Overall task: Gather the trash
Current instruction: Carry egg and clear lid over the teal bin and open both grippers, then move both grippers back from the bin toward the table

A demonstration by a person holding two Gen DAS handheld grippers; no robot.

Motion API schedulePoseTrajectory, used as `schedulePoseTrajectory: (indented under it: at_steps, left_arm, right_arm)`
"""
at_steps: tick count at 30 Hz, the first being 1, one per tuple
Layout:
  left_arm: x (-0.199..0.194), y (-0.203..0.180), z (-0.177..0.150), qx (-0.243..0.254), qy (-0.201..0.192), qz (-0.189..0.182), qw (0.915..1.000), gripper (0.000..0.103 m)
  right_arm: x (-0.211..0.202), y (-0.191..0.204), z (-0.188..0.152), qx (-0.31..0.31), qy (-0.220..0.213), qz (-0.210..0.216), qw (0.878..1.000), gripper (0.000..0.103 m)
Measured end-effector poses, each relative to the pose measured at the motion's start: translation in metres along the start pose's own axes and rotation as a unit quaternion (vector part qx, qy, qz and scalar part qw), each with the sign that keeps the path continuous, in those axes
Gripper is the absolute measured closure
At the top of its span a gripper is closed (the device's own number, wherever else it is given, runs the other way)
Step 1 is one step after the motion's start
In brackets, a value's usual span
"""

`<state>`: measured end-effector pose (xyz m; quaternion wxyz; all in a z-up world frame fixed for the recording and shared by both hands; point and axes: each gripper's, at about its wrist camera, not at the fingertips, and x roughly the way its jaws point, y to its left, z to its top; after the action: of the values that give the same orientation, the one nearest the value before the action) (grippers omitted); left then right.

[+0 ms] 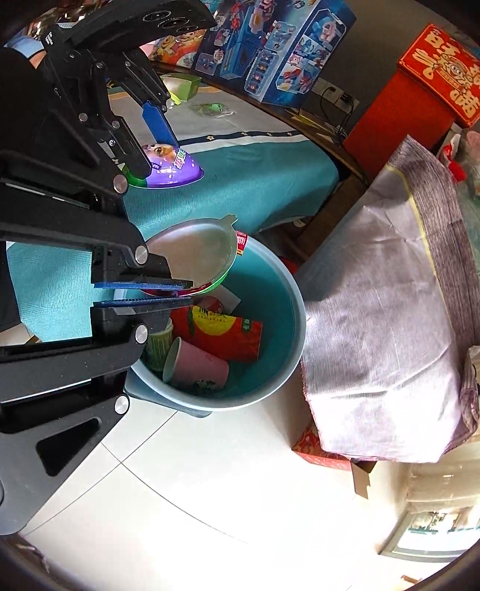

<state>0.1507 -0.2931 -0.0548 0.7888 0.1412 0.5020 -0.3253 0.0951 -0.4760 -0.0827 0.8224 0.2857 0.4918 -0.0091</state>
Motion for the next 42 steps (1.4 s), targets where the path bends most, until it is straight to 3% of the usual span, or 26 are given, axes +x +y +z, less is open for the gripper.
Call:
schedulePoseTrajectory:
  at_steps: [8, 18, 25, 26, 28, 29, 30, 33, 42]
  left_arm:
    - [0.028, -0.017, 0.019, 0.017, 0.017, -0.002, 0.9997, 0.051]
    - [0.036, -0.005, 0.014, 0.003, 0.023, 0.023, 0.9995, 0.016]
    - [0.030, 0.010, 0.007, -0.020, 0.023, 0.026, 0.9992, 0.011]
    - [0.030, 0.012, 0.006, -0.023, 0.024, 0.027, 0.9991, 0.010]
    - [0.029, 0.015, 0.003, -0.028, 0.025, 0.024, 0.9990, 0.009]
    - [0.029, 0.016, 0.002, -0.030, 0.027, 0.024, 0.9989, 0.009]
    - [0.030, 0.017, 0.001, -0.031, 0.029, 0.024, 0.9988, 0.008]
    - [0.031, 0.020, -0.002, -0.035, 0.035, 0.020, 0.9986, 0.007]
    - [0.029, 0.024, -0.010, -0.043, 0.037, 0.010, 0.9983, 0.007]
  right_arm:
    - [0.008, -0.021, 0.004, 0.021, 0.008, -0.007, 1.000, 0.099]
    - [0.022, -0.021, 0.006, 0.021, 0.022, -0.012, 0.999, 0.099]
    - [0.032, -0.007, 0.010, 0.008, 0.030, -0.016, 0.999, 0.095]
    - [0.033, -0.006, 0.011, 0.006, 0.032, -0.016, 0.999, 0.092]
    - [0.035, -0.001, 0.011, 0.002, 0.032, -0.016, 0.999, 0.069]
    - [0.034, 0.000, 0.012, 0.001, 0.029, -0.021, 0.999, 0.043]
    - [0.033, 0.001, 0.012, 0.001, 0.024, -0.026, 0.999, 0.033]
    - [0.036, -0.002, 0.013, 0.013, 0.032, -0.043, 0.999, 0.022]
    - [0.043, -0.001, 0.001, 0.014, 0.061, -0.076, 0.995, 0.021]
